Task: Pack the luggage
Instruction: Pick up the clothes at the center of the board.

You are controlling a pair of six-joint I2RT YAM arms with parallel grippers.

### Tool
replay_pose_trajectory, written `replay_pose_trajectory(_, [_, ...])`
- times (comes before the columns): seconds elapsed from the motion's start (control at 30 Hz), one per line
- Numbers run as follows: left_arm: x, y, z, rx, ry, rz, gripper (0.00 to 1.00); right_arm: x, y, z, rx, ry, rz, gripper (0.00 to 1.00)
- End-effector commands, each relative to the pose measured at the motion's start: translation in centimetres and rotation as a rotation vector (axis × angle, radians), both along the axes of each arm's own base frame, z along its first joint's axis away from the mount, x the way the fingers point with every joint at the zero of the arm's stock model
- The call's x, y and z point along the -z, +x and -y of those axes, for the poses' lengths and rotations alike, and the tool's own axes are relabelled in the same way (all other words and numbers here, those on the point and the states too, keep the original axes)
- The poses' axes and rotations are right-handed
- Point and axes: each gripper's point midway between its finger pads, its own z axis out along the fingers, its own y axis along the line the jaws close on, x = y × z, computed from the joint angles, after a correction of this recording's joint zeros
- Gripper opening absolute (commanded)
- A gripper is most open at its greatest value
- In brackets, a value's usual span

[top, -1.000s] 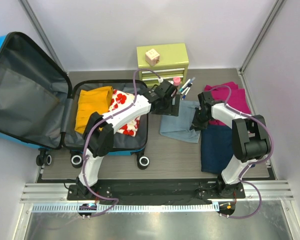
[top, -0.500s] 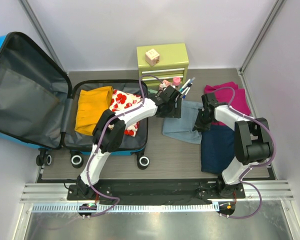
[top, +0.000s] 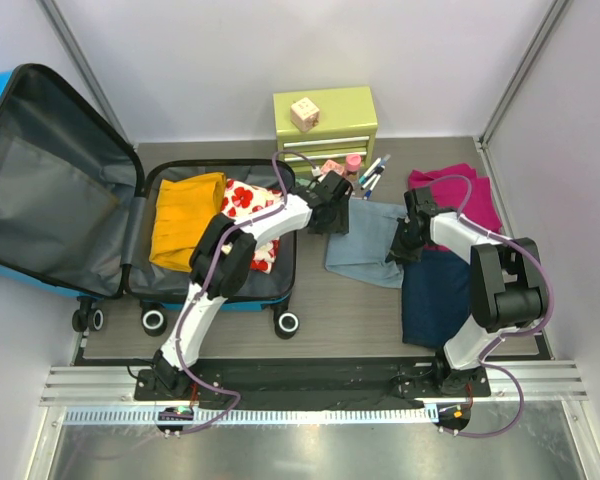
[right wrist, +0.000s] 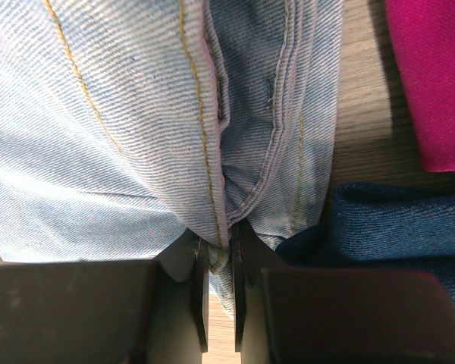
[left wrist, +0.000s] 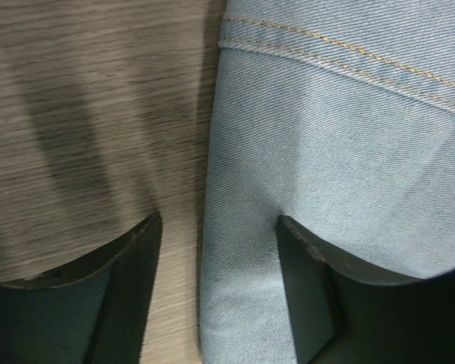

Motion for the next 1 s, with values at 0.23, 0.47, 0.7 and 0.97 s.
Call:
replay_pose_trajectory(0.23, [1.7, 0.1, 1.7, 0.031, -0.075, -0.028, 0.52, 2.0, -4.9, 2.4, -0.003, -0.101, -0.177, 0.2])
replay_pose_trajectory(0.47, [4.1, -0.8, 1.0, 0.032, -0.034, -0.072, 0.44, 1.7, -4.9, 2.3, -0.004, -0.092, -0.17, 0.31])
replay_pose_trajectory(0.7, [4.4, -1.2, 1.1, 0.056, -0.04, -0.083, 0.01, 1.2, -4.7, 2.0, -0.003, -0.079, -0.155, 0.49])
replay_pose_trajectory(0.97, [-0.5, -0.6, 2.0, 0.088, -0.106, -0.011, 0.0, 0.6, -4.3, 2.3, 0.0, -0.096, -0.141, 0.86])
